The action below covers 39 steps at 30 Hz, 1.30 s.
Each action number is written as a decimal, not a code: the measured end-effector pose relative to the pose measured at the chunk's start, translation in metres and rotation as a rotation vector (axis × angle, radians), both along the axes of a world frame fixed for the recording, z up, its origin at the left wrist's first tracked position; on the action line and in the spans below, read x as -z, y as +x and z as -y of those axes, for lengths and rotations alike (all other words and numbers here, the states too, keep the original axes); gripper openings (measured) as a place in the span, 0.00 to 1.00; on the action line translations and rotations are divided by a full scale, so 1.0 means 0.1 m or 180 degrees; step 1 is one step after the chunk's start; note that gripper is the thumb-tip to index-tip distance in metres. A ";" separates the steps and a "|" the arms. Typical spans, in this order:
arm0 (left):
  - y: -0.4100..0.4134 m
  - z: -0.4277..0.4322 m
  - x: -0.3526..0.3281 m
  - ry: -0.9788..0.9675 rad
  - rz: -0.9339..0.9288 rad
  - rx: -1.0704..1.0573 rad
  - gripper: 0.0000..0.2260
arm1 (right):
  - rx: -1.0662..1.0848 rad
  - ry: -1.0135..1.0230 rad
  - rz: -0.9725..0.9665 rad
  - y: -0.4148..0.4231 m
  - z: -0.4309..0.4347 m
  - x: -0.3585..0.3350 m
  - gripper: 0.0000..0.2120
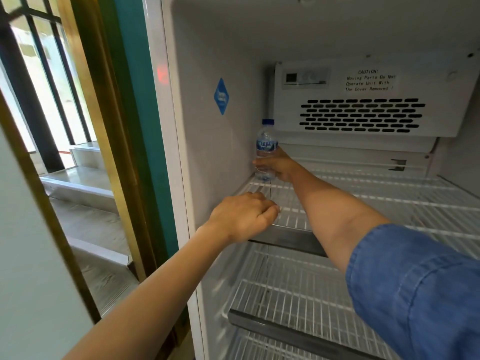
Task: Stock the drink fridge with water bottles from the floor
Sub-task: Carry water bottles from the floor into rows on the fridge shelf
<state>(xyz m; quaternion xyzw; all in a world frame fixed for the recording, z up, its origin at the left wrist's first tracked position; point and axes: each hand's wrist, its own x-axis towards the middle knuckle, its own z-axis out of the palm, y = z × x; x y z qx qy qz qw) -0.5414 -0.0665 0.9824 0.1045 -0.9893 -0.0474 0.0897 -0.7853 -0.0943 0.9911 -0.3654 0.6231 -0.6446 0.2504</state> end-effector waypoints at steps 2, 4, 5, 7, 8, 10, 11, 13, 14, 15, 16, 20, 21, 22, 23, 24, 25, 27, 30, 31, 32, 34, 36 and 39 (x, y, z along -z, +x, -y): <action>-0.01 0.00 0.00 0.0015 -0.0011 0.0006 0.29 | 0.0134 -0.0091 0.0032 0.00 0.03 -0.01 0.26; -0.01 0.00 -0.01 0.0026 -0.0020 0.0003 0.28 | 0.0254 -0.0124 0.0031 0.00 0.07 0.00 0.27; 0.00 0.00 -0.02 0.0033 -0.0021 0.0004 0.28 | 0.0292 -0.0146 0.0026 -0.01 0.09 0.01 0.27; 0.00 0.00 -0.02 0.0063 -0.0011 0.0008 0.27 | 0.0332 -0.0193 0.0017 -0.02 0.11 0.02 0.28; 0.01 0.00 -0.02 0.0080 0.0002 0.0003 0.27 | 0.0376 -0.0178 -0.0001 -0.02 0.12 0.03 0.29; 0.00 0.00 -0.02 0.0110 0.0033 -0.0028 0.24 | 0.0485 -0.0138 0.0011 -0.04 0.14 0.07 0.35; 0.00 0.00 -0.02 0.0119 0.0044 -0.0042 0.24 | 0.0525 -0.0126 0.0019 -0.06 0.16 0.08 0.38; 0.01 -0.01 -0.03 0.0137 0.0051 -0.0065 0.25 | 0.0610 -0.0036 0.0022 -0.05 0.17 0.09 0.42; 0.01 -0.02 -0.04 0.0147 0.0055 -0.0074 0.26 | 0.0640 0.0034 0.0011 -0.01 0.15 0.07 0.43; 0.01 -0.02 -0.04 0.0152 0.0056 -0.0083 0.25 | 0.0681 0.0098 -0.0031 -0.03 0.15 0.07 0.43; 0.01 -0.01 -0.04 0.0150 0.0058 -0.0086 0.24 | 0.0708 0.0165 -0.0047 -0.03 0.15 0.07 0.43; 0.00 0.00 -0.03 0.0139 0.0025 -0.0064 0.21 | 0.0634 0.0547 -0.0248 -0.12 0.12 0.06 0.46; 0.00 0.00 -0.03 0.0155 -0.0008 -0.0081 0.22 | 0.0605 0.0692 -0.0359 -0.19 0.12 0.07 0.52; 0.02 -0.01 -0.03 0.0186 -0.0062 -0.0113 0.23 | 0.0575 0.0847 -0.0449 -0.18 0.04 0.04 0.58; 0.04 -0.02 -0.03 0.0217 -0.0139 -0.0150 0.24 | 0.0552 0.1038 -0.0513 -0.01 -0.13 -0.05 0.60; 0.06 -0.04 -0.03 0.0231 -0.0230 -0.0176 0.23 | 0.0583 0.1249 -0.0614 0.14 -0.25 -0.13 0.58; 0.08 -0.05 -0.04 0.0234 -0.0333 -0.0177 0.23 | 0.0605 0.1465 -0.0744 0.23 -0.35 -0.19 0.53; 0.13 -0.08 -0.04 0.0267 -0.0593 -0.0129 0.19 | 0.0614 0.1765 -0.1050 0.44 -0.54 -0.32 0.41; 0.25 -0.09 0.04 0.0413 -0.1206 0.0126 0.15 | 0.0694 0.1807 -0.1555 0.87 -0.78 -0.42 0.23; 0.32 -0.07 0.09 0.0449 -0.1403 0.0178 0.14 | 0.0749 0.1755 -0.1701 1.05 -0.85 -0.42 0.18; 0.42 -0.05 0.14 0.0450 -0.1586 0.0187 0.13 | 0.0795 0.1705 -0.1868 1.26 -0.92 -0.43 0.15; 0.68 0.00 0.27 0.0385 -0.1919 0.0188 0.11 | 0.0882 0.1661 -0.2210 1.69 -1.03 -0.39 0.15; 1.00 0.05 0.42 0.0375 -0.2078 0.0168 0.10 | 0.1004 0.1418 -0.2433 2.10 -1.08 -0.27 0.14; 1.55 0.10 0.77 0.0377 -0.2030 0.0014 0.10 | 0.1298 0.0562 -0.2534 2.76 -1.14 0.03 0.10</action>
